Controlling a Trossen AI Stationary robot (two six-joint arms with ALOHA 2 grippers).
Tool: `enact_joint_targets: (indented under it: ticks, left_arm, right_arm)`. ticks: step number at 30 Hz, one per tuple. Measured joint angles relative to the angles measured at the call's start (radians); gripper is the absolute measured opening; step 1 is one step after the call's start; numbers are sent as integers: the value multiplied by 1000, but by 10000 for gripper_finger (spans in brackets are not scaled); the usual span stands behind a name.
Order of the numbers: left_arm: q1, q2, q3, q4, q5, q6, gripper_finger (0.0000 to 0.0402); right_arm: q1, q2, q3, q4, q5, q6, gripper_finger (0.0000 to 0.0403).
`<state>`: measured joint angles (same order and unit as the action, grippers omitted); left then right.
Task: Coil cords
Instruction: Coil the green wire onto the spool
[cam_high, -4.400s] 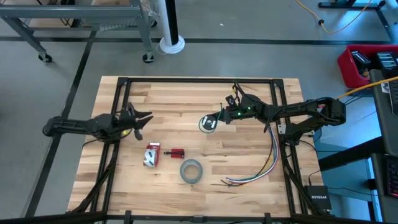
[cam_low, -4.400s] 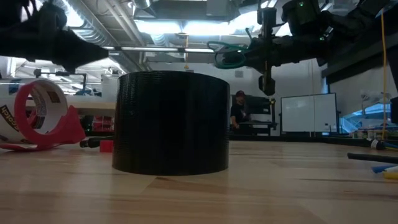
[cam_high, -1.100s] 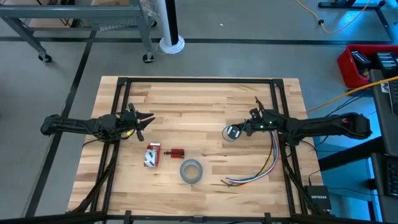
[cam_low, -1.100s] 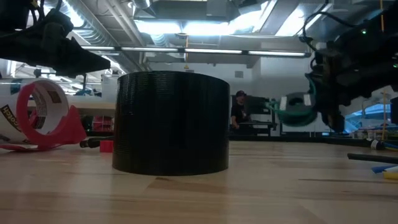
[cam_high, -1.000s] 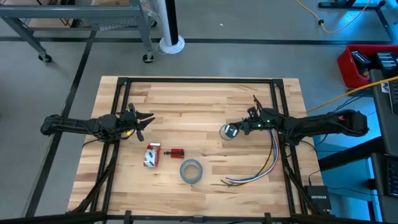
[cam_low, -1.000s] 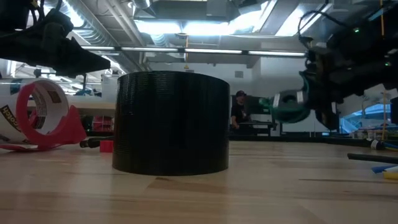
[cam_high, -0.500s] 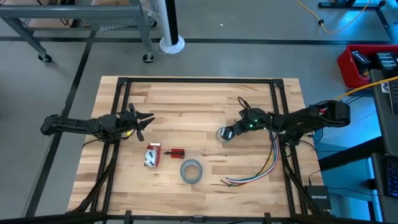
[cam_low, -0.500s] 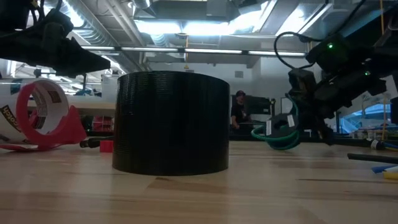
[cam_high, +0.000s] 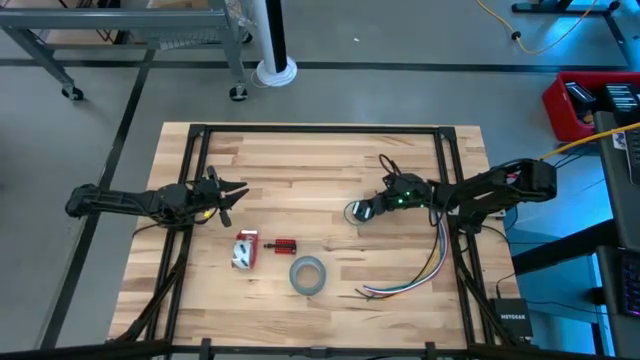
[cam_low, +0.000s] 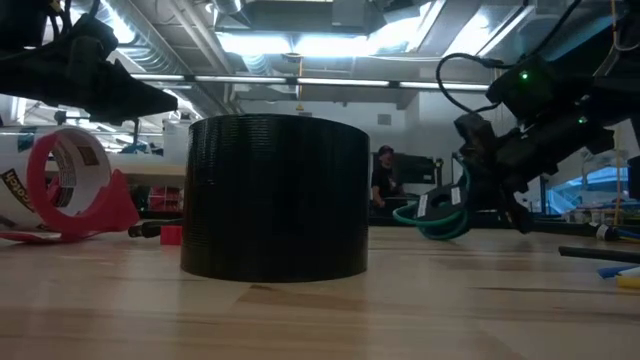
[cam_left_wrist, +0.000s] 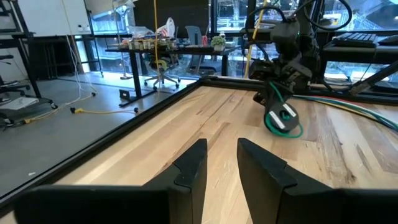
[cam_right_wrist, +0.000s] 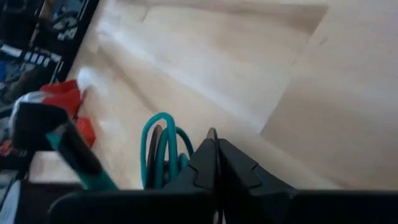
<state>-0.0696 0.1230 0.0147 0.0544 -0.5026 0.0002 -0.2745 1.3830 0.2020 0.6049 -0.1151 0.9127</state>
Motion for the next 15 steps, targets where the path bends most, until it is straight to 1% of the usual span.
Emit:
enact_joint_targets:
  ticks: [2, 4, 10, 13, 15]
  left_arm:
    - [0, 0, 0, 0, 0, 0, 82]
    - [0, 0, 0, 0, 0, 0, 82]
    - [0, 0, 0, 0, 0, 0, 82]
    - [0, 0, 0, 0, 0, 0, 82]
    - [0, 0, 0, 0, 0, 0, 82]
  right_arm:
    - [0, 0, 0, 1, 36, 0, 16]
    - [0, 0, -1, -6, 58, -1, 33]
    - [0, 1, -1, -8, 64, -2, 98]
    - [0, 1, -1, -7, 78, -2, 120]
    - [-1, 1, -1, -10, 111, -4, 130]
